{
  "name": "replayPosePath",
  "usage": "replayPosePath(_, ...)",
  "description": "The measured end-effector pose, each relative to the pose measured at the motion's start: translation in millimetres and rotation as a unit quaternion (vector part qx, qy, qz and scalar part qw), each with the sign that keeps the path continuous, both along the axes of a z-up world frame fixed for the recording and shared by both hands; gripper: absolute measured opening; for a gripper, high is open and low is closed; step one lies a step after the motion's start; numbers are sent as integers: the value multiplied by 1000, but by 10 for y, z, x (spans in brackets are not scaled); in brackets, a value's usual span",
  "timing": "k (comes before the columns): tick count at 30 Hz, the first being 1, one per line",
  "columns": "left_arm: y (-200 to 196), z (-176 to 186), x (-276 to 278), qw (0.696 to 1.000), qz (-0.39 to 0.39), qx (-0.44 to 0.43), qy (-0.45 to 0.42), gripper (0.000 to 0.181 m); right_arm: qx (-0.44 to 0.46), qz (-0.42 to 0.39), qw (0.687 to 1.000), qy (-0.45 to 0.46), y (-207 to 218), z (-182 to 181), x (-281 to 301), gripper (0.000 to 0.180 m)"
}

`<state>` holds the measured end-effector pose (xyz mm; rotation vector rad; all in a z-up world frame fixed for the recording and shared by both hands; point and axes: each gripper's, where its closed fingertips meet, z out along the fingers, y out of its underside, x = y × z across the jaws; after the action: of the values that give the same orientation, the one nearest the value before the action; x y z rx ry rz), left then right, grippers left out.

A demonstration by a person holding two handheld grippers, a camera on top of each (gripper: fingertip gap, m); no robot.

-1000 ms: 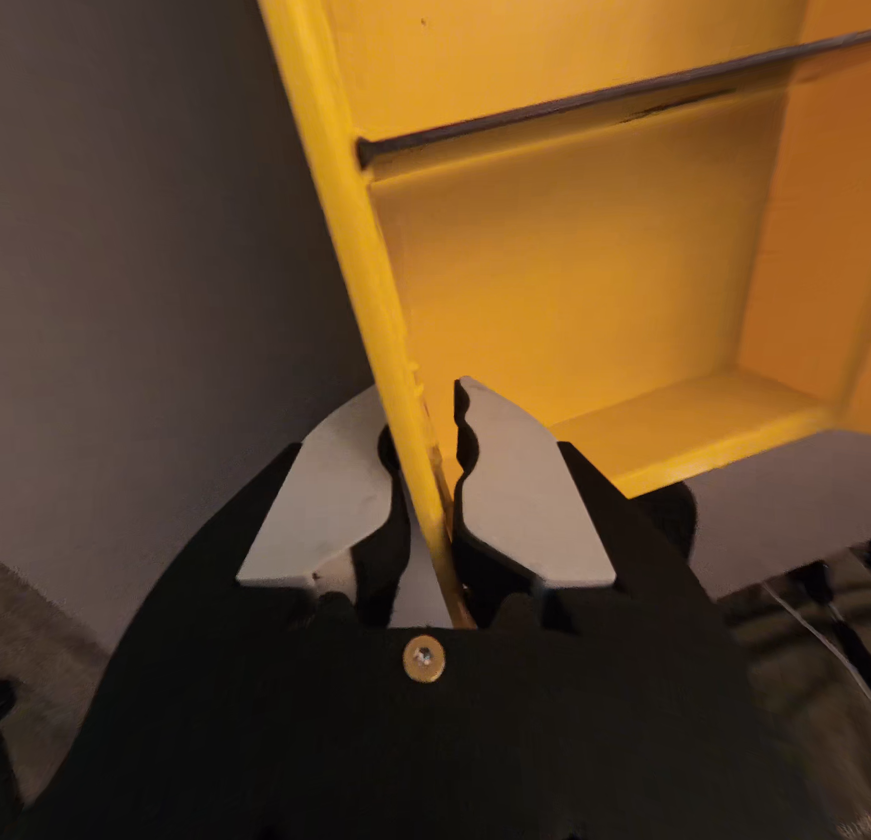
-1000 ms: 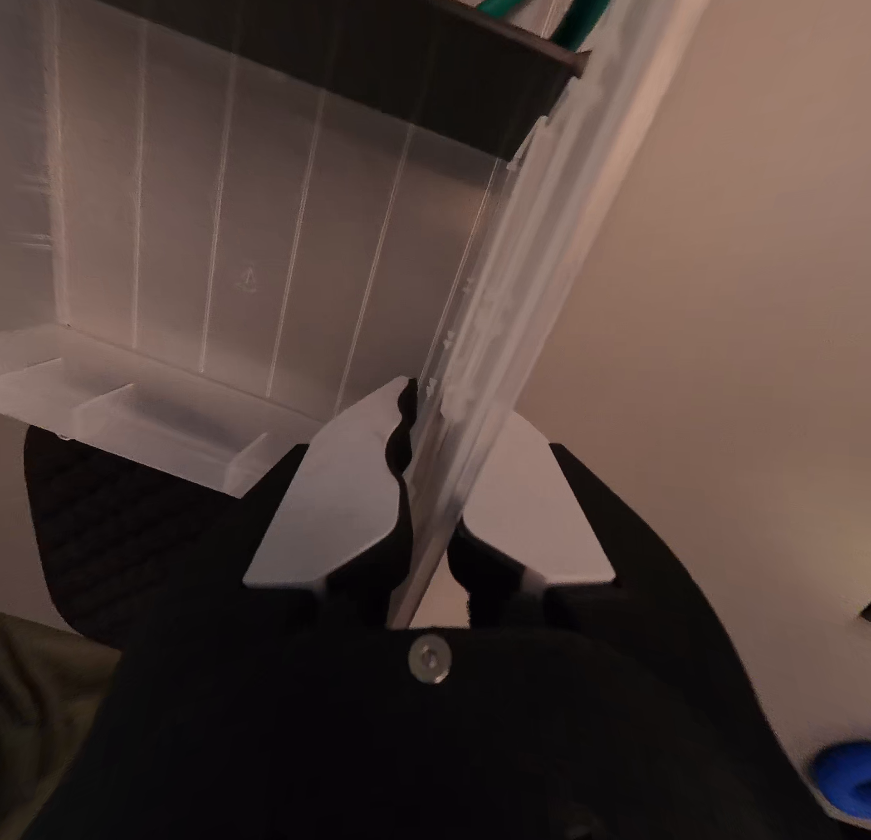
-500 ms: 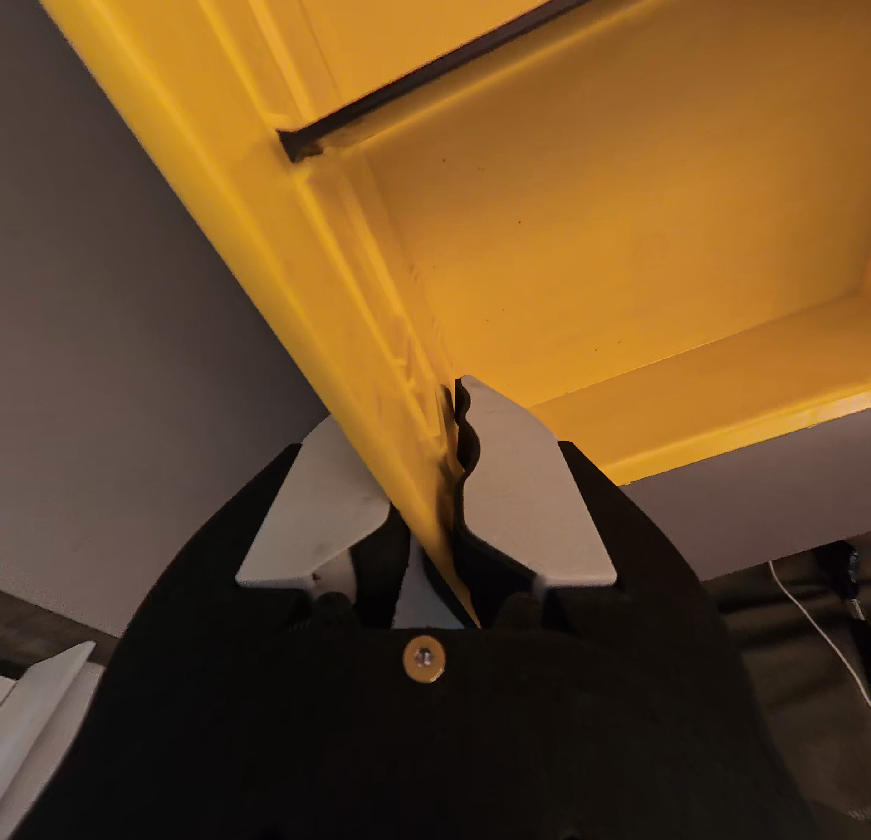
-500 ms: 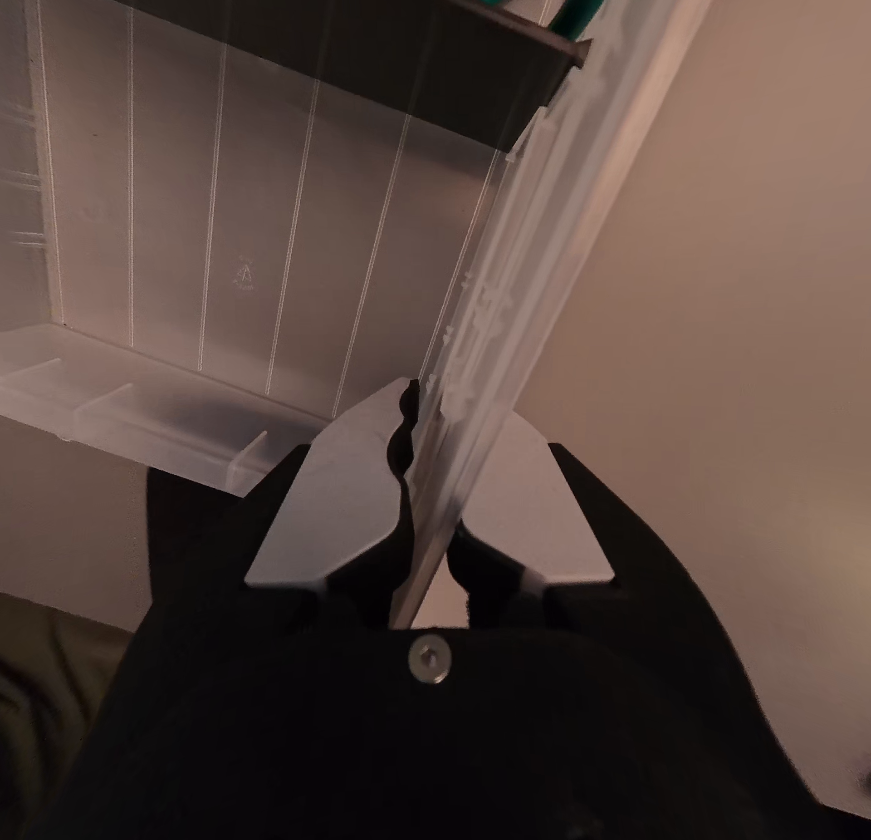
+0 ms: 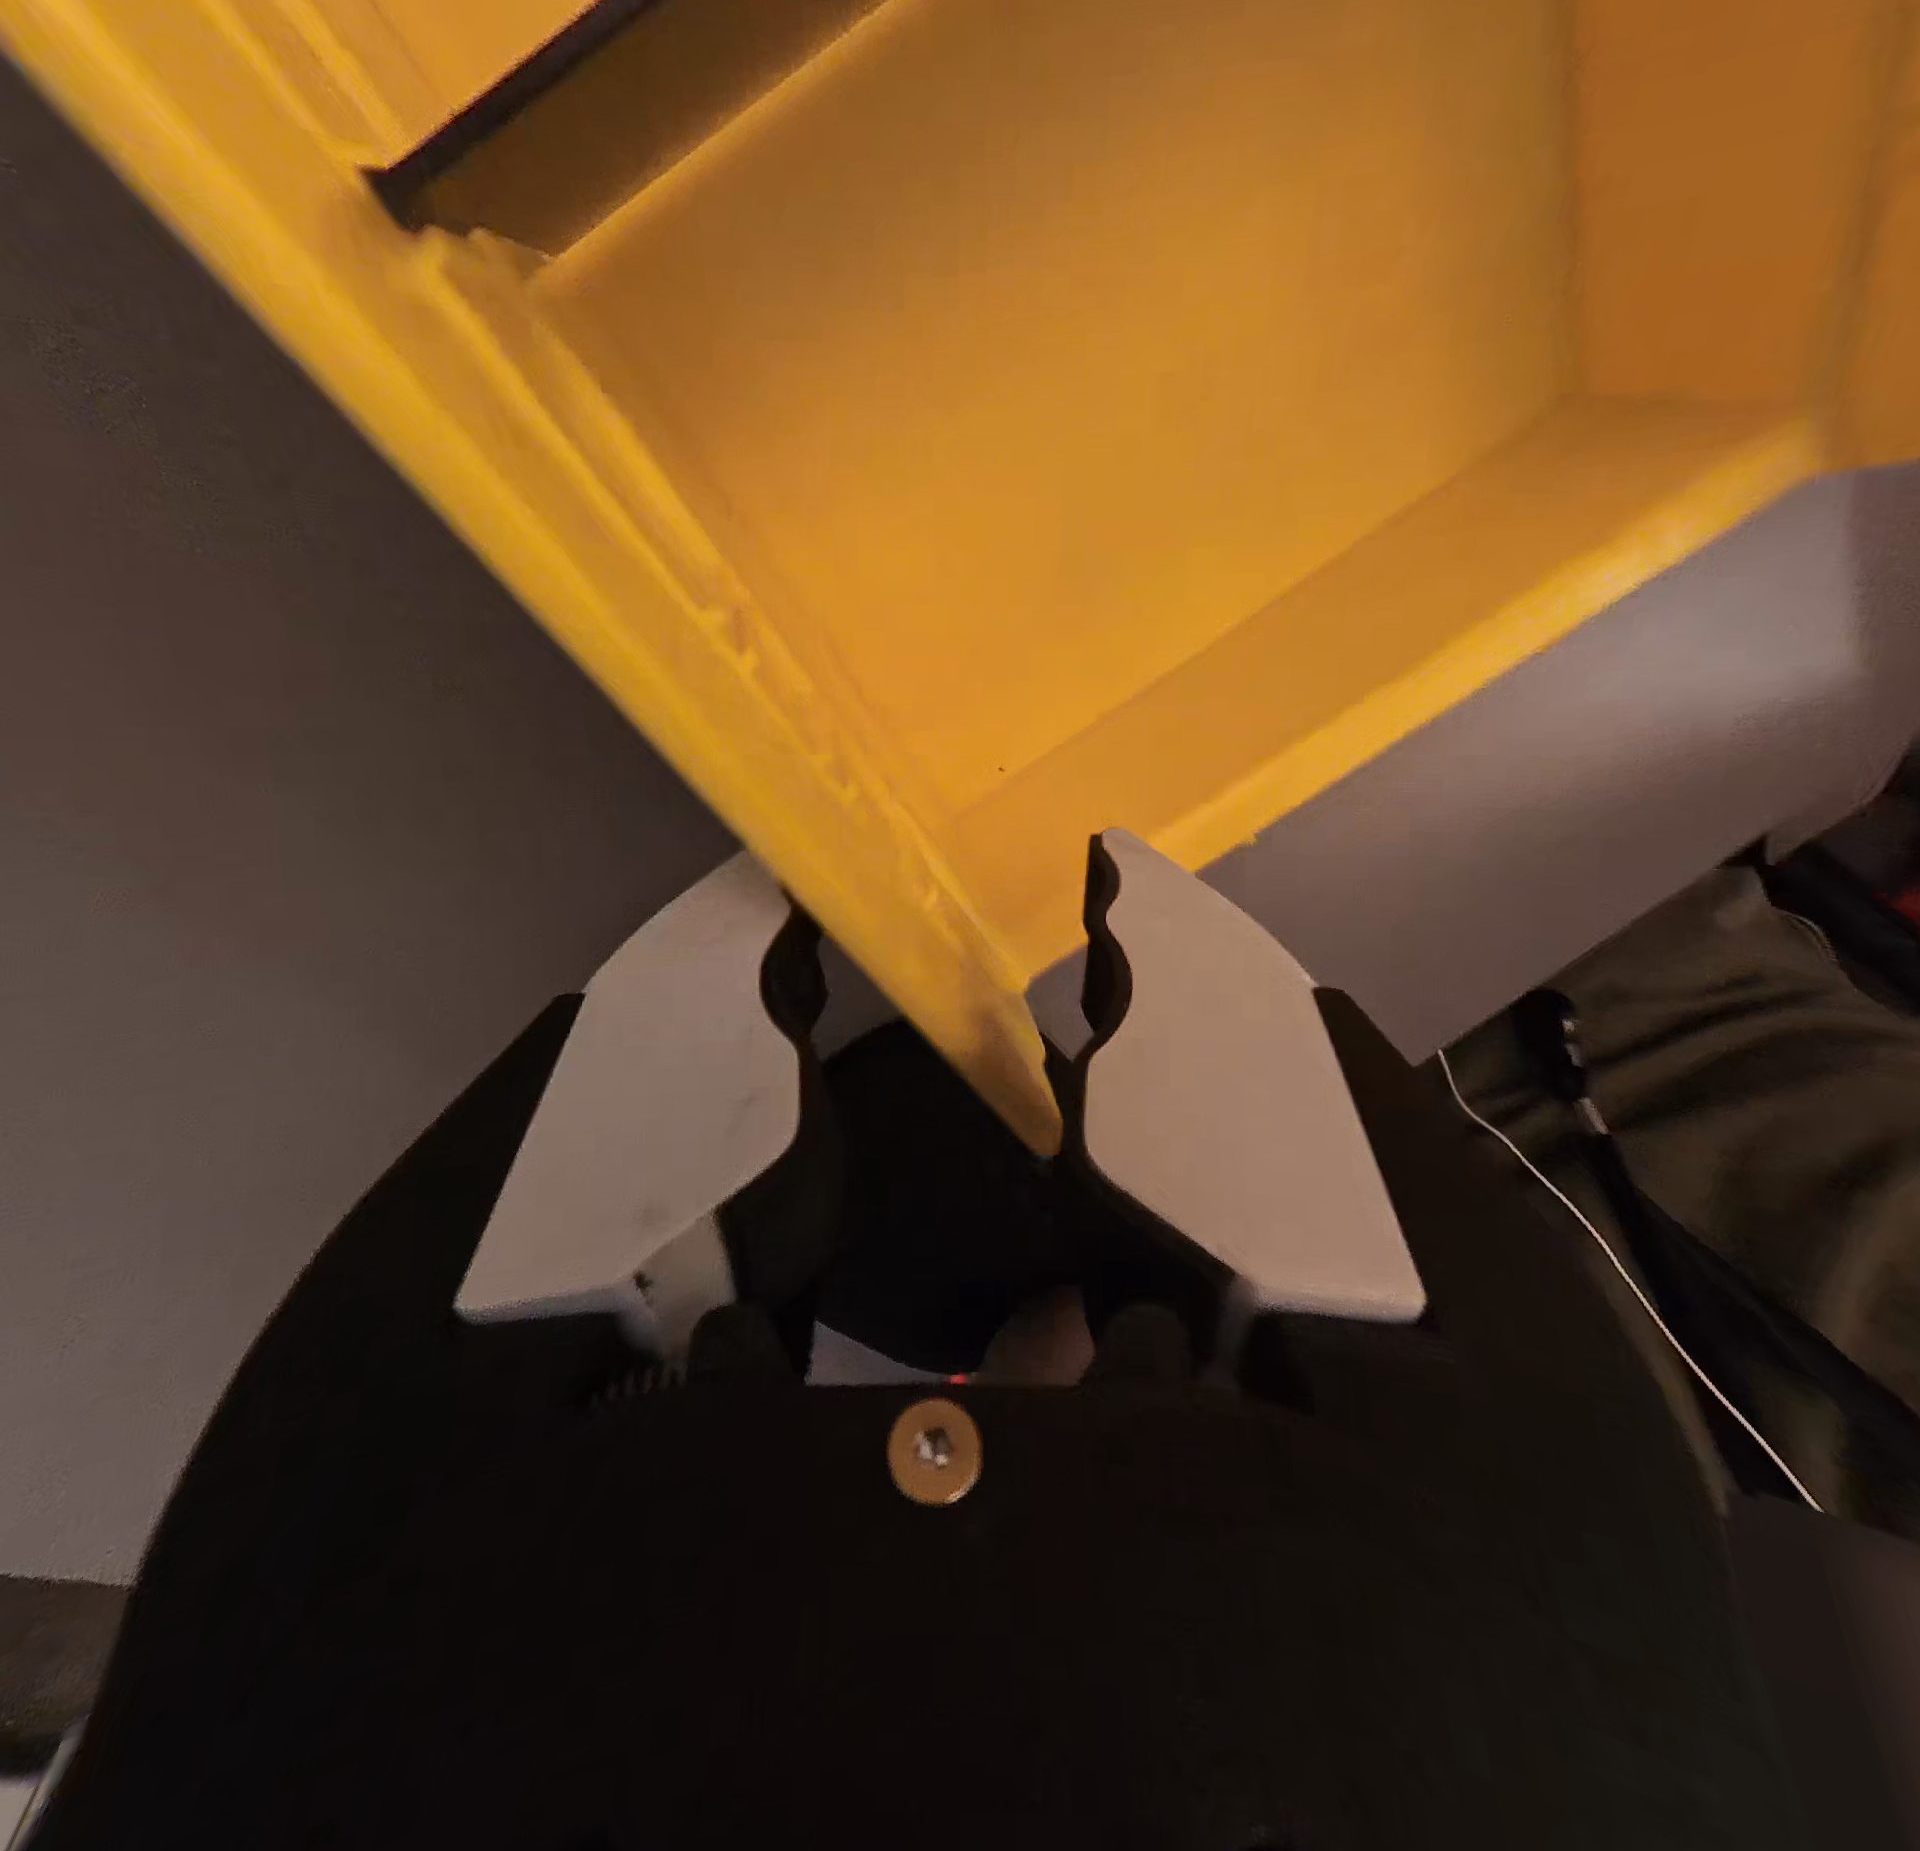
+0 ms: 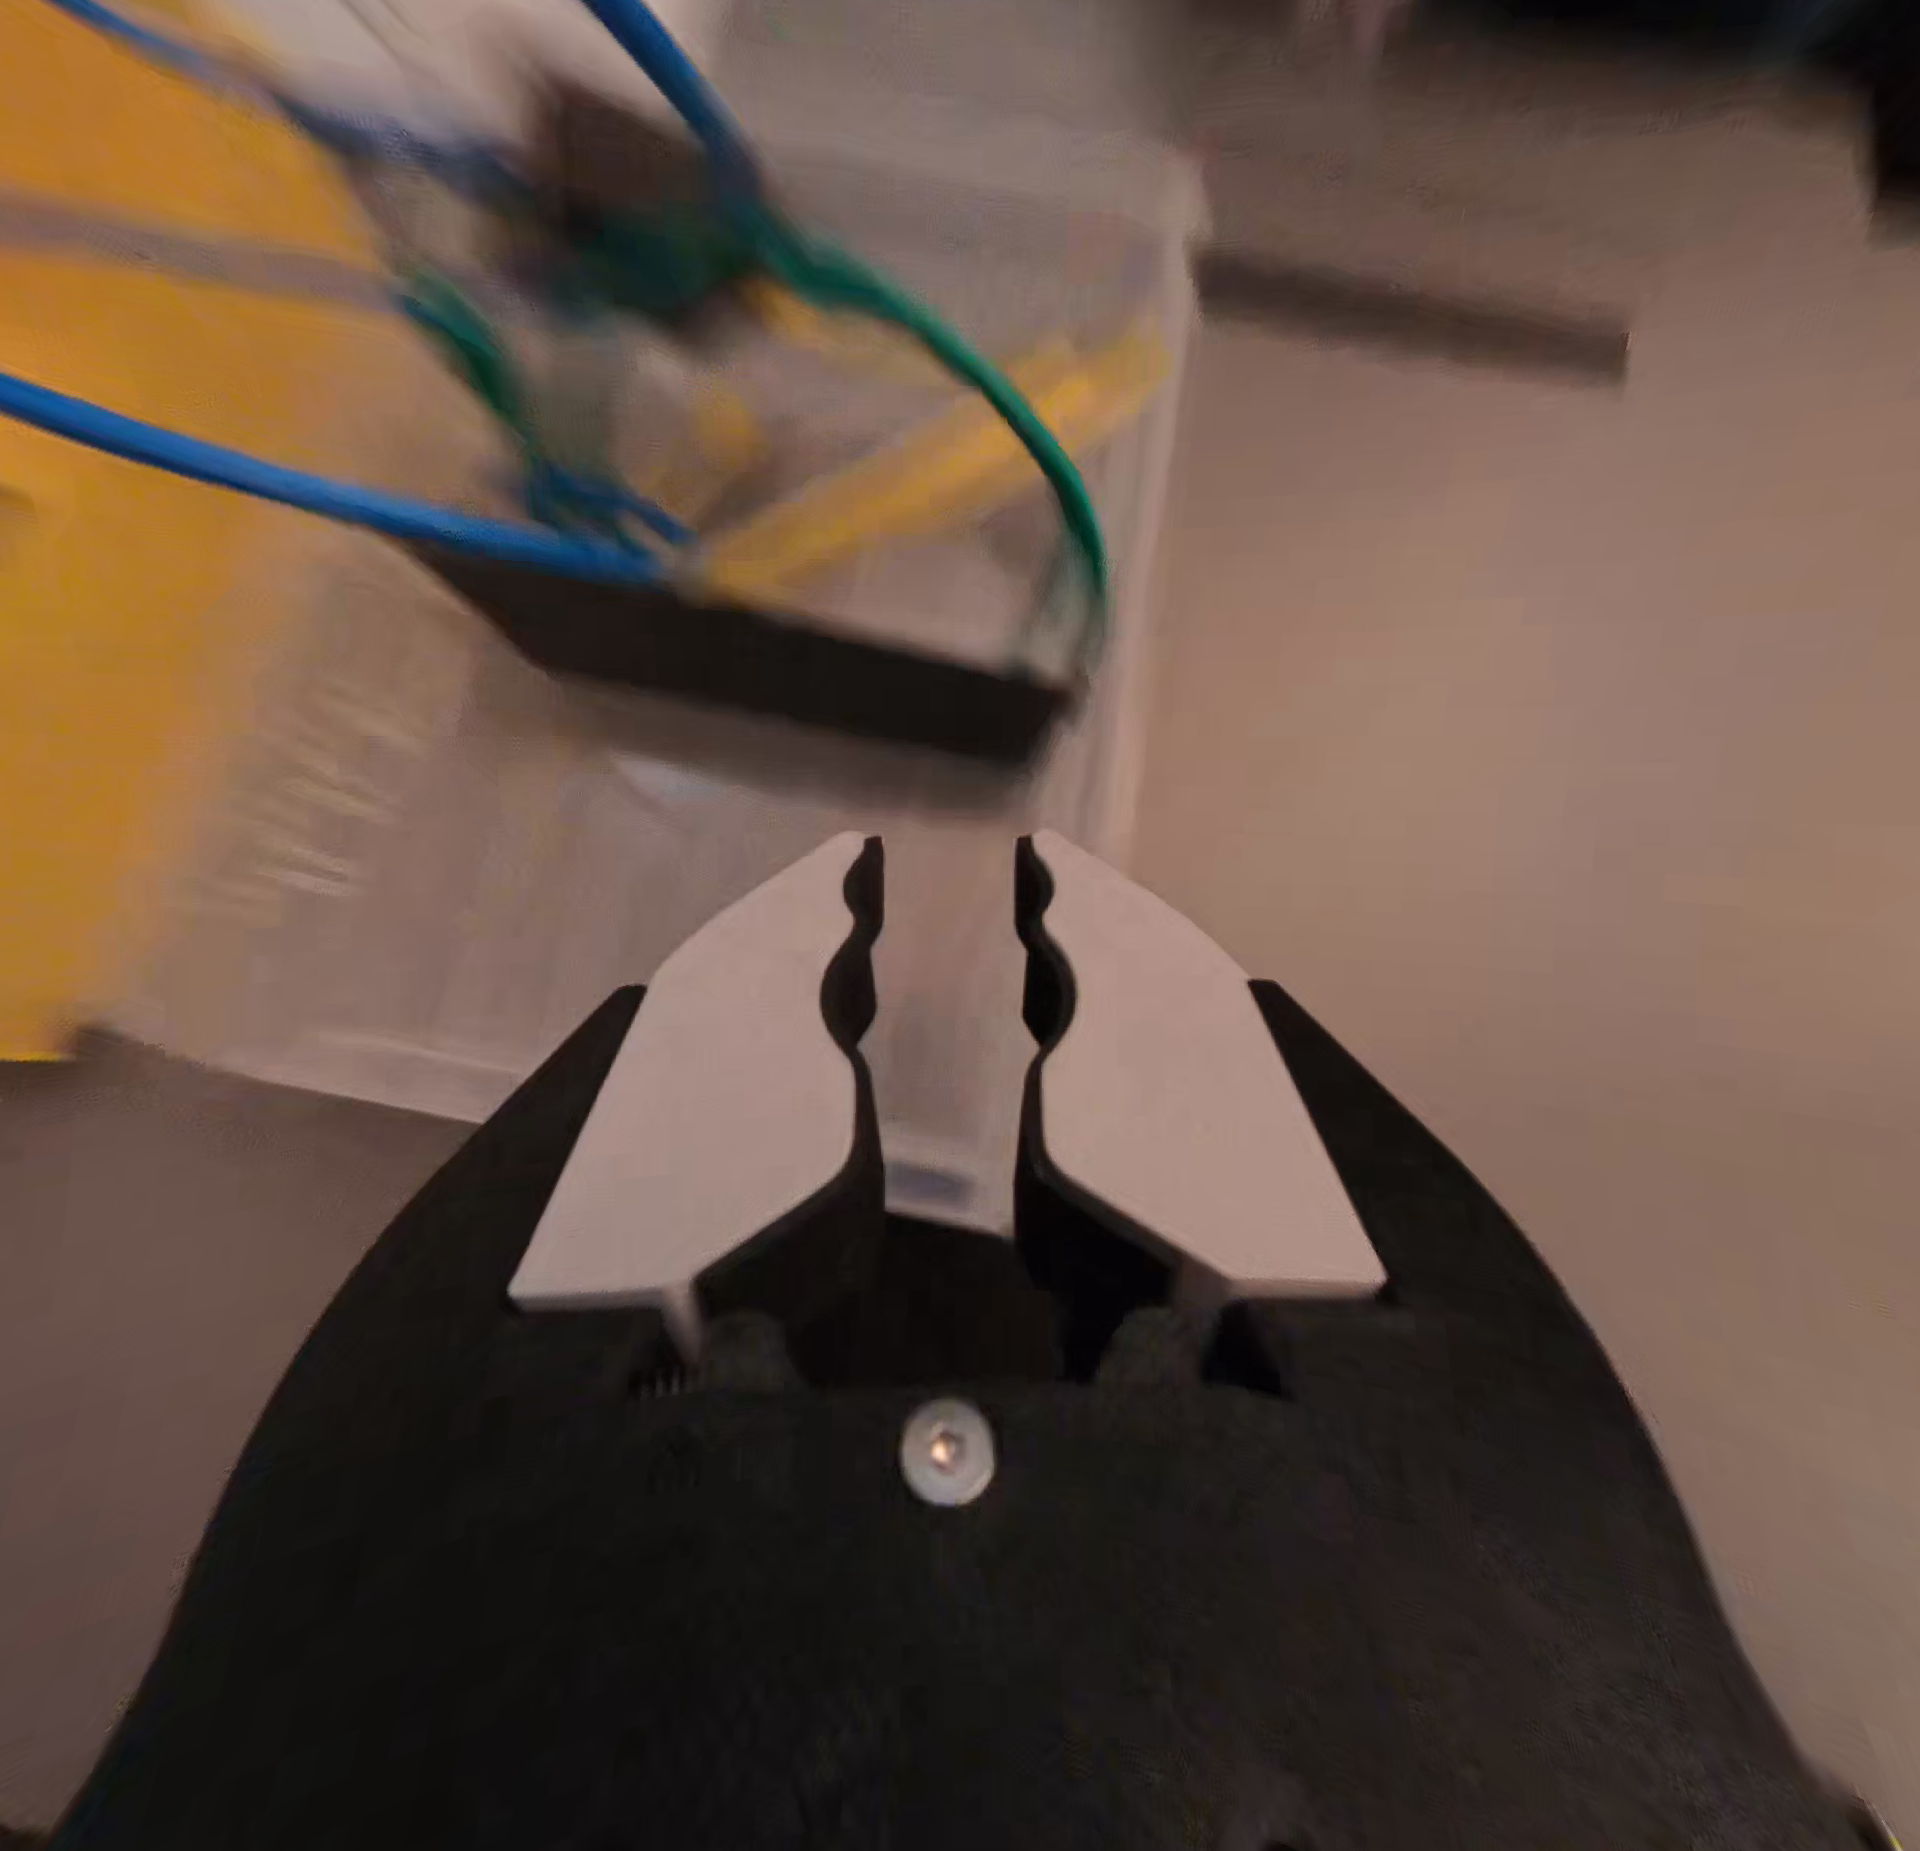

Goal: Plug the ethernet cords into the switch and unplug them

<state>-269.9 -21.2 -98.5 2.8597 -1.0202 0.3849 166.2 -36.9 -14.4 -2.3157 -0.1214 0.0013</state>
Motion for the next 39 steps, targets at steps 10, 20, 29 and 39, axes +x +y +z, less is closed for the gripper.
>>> replayPosePath(10,303,967,-65,966,56,229,-103,46,-117,258,959,19,219,-256,-2450,56)
replayPosePath(20,337,1202,55,947,38,295,-123,47,-330,164,929,-10,489,-1090,-2514,50)
replayPosePath(29,341,1310,10,938,40,318,-131,42,-338,120,933,12,808,-1098,-2523,6)
replayPosePath(39,462,1938,-163,865,106,438,-219,47,-365,217,906,-5,531,-938,-2847,5)
